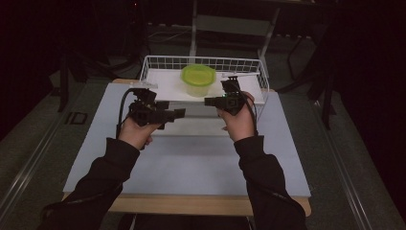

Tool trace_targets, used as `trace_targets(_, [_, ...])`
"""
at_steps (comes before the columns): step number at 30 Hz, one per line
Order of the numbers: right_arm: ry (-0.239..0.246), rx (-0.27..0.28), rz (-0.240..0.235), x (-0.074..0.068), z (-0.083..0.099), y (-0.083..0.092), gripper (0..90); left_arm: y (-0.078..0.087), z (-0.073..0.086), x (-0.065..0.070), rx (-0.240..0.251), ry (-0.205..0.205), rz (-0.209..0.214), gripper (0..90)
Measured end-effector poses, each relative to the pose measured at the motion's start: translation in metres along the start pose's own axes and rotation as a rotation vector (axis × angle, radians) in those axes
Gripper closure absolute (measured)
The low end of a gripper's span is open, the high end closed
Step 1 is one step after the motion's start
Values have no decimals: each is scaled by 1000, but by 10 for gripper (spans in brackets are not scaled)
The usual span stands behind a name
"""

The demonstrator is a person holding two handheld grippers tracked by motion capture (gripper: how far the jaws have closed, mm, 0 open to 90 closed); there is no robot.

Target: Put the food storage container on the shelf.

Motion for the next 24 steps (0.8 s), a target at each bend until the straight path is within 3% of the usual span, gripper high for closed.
trace_targets(3, [-5, 21, -15, -3, -3, -3, 879, -6, 17, 2, 15, -14, -29, 163])
trace_targets(7, [-13, 33, -12, -3, -7, -8, 847, -17, 44, 9, 12, -57, -16, 58])
trace_targets(10, [-22, 44, 3, 0, -11, -8, 849, -20, 58, 11, 20, -72, -27, 35])
trace_targets(14, [-40, 51, 12, 3, -18, -8, 848, -21, 67, 14, 29, -68, 5, 35])
trace_targets(18, [-39, 49, 45, 6, -24, -11, 842, -21, 74, 14, 20, -76, 8, 35])
trace_targets(24, [-60, 43, 51, 12, -29, -18, 838, -20, 78, 13, 22, -88, 11, 35])
Point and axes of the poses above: each handheld gripper's, and its own axes: y roughly backward along the jaws, z roughly out of its underside, x roughly to its right, the point moved 7 cm from there along -y, roughly forward along the jaws, and after that the axes turned 9 degrees about -x, right-handed, at the moved point
